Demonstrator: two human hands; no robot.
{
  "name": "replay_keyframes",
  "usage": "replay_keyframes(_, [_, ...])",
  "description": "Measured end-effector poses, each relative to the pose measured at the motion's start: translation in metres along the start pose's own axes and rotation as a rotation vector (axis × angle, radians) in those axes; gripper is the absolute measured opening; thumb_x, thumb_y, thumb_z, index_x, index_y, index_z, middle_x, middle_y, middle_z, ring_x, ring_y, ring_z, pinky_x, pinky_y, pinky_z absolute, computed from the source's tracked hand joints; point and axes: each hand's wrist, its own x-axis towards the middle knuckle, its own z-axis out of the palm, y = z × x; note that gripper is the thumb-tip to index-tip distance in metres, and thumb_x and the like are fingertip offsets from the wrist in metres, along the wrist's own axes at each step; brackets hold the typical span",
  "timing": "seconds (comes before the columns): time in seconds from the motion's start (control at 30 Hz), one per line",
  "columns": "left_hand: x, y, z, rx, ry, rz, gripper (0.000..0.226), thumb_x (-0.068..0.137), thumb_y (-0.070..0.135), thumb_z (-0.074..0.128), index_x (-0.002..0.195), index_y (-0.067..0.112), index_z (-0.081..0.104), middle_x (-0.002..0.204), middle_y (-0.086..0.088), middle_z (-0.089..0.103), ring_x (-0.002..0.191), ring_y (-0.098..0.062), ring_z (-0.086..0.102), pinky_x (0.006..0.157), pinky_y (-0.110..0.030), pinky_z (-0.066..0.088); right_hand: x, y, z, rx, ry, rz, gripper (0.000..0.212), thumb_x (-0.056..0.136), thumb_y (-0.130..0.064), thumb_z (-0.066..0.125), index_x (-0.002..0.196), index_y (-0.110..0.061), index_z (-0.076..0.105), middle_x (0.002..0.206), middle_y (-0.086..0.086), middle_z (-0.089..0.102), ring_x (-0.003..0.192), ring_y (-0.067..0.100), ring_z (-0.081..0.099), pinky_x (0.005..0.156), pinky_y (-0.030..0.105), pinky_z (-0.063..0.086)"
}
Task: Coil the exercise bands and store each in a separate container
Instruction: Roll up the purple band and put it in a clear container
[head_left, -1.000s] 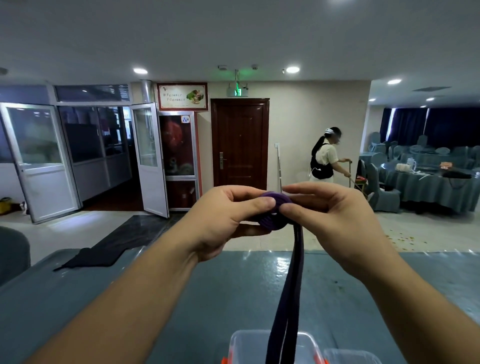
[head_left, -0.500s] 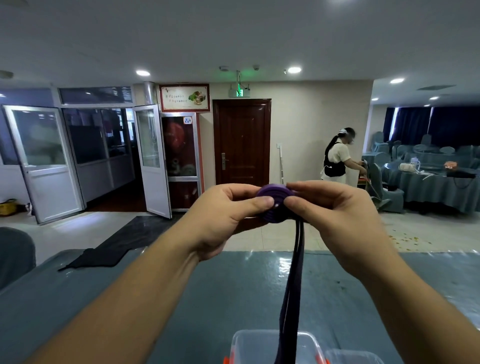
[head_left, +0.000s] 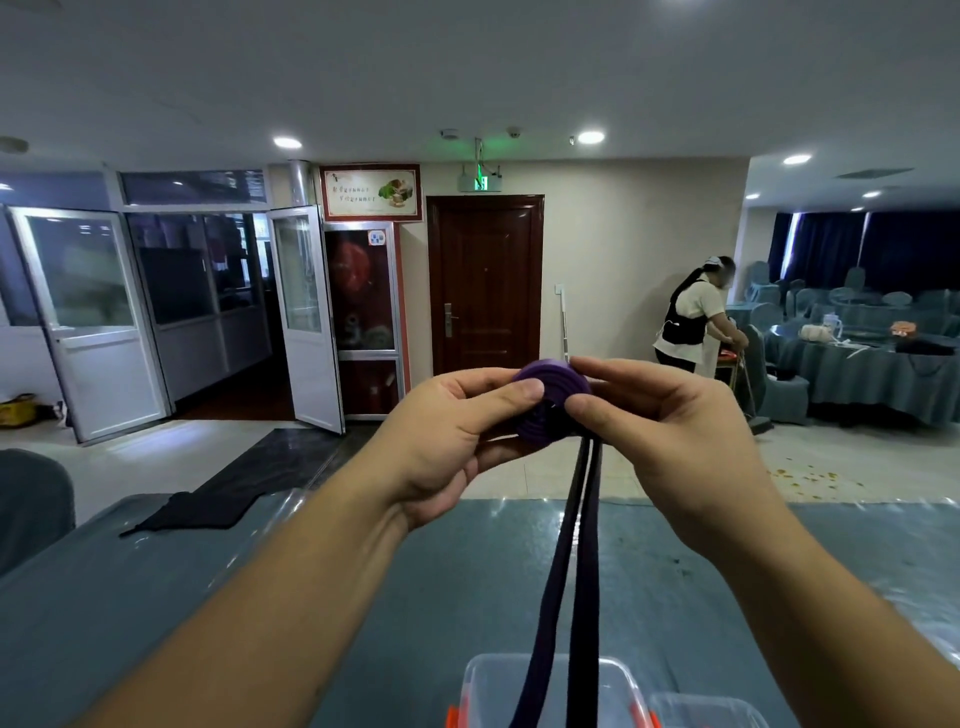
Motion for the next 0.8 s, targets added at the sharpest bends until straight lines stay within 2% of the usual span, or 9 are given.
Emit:
replay_keyframes(0.07, [-0.001,-0.002,0.001,-0.036,-0.009,-0.025,0.029,0.08,0.022,0.078,0.106,0.01,0.082,0.111,-0.017,0.078,0.102,-0.024,0.076,0.082,-0.032,0.062,0.0,-0.002,-0.002,-0.024,-0.006,-0.006,0.038,0.077,-0.024,0.081,0.115,-0.021,0.079,0.104,-0.002,0.082,0.101,0.016,0.079,0.092,0.028,0.061])
replay_keyframes(0.2, [-0.003,0.008,-0.004,0.255,-0.062,-0.042,0.023,0.084,0.02,0.081,0.107,0.013,0.081,0.108,-0.013,0.079,0.1,-0.022,0.077,0.082,-0.029,0.061,0.007,-0.014,-0.013,-0.23,-0.161,0.025,0.029,0.085,-0.013,0.081,0.108,-0.031,0.08,0.099,-0.01,0.082,0.096,0.008,0.078,0.092,0.022,0.06])
replay_keyframes(0.27, [-0.004,0.014,-0.004,0.315,-0.071,-0.039,0.023,0.082,0.018,0.083,0.105,0.011,0.081,0.105,-0.015,0.079,0.098,-0.025,0.078,0.08,-0.029,0.061,0.01,-0.017,-0.014,-0.258,-0.191,0.036,0.03,0.084,-0.017,0.083,0.109,-0.033,0.079,0.099,-0.01,0.082,0.095,0.009,0.079,0.091,0.027,0.062])
replay_keyframes(0.37, [-0.003,0.013,-0.001,0.167,-0.03,0.002,0.029,0.073,0.022,0.083,0.101,0.012,0.083,0.105,-0.016,0.079,0.099,-0.027,0.077,0.082,-0.031,0.062,0.008,-0.016,-0.008,-0.123,-0.073,0.031,0.041,0.072,-0.036,0.083,0.112,-0.025,0.079,0.098,-0.001,0.083,0.095,0.017,0.08,0.091,0.034,0.062])
replay_keyframes(0.5, [-0.004,0.003,0.003,-0.033,0.017,0.0,0.03,0.072,0.019,0.081,0.1,0.01,0.083,0.107,-0.017,0.079,0.099,-0.025,0.077,0.078,-0.029,0.062,0.003,-0.011,-0.002,-0.021,-0.068,0.03,0.024,0.079,-0.032,0.079,0.102,-0.025,0.084,0.095,0.001,0.083,0.092,0.02,0.08,0.082,0.024,0.063])
replay_keyframes(0.57, [-0.006,0.003,0.003,0.014,0.016,-0.005,0.028,0.073,0.022,0.082,0.1,0.013,0.083,0.107,-0.015,0.079,0.099,-0.024,0.077,0.078,-0.03,0.062,0.005,-0.01,-0.005,-0.082,-0.1,0.036,0.017,0.087,-0.025,0.079,0.103,-0.027,0.084,0.096,-0.001,0.083,0.093,0.02,0.08,0.085,0.026,0.063])
replay_keyframes(0.7, [-0.007,0.015,-0.004,0.341,-0.03,-0.004,0.022,0.082,0.014,0.083,0.103,0.013,0.081,0.104,-0.012,0.079,0.097,-0.024,0.077,0.08,-0.031,0.062,0.012,-0.013,-0.013,-0.229,-0.212,0.078,0.017,0.089,-0.026,0.079,0.105,-0.028,0.084,0.096,-0.003,0.083,0.093,0.016,0.08,0.091,0.03,0.062])
replay_keyframes(0.8, [-0.006,0.016,-0.003,0.259,0.001,0.014,0.028,0.074,0.014,0.085,0.102,0.01,0.081,0.104,-0.016,0.079,0.096,-0.027,0.078,0.079,-0.031,0.063,0.011,-0.011,-0.009,-0.117,-0.137,0.082,0.027,0.079,-0.033,0.082,0.105,-0.026,0.083,0.097,0.001,0.083,0.093,0.019,0.08,0.09,0.036,0.064])
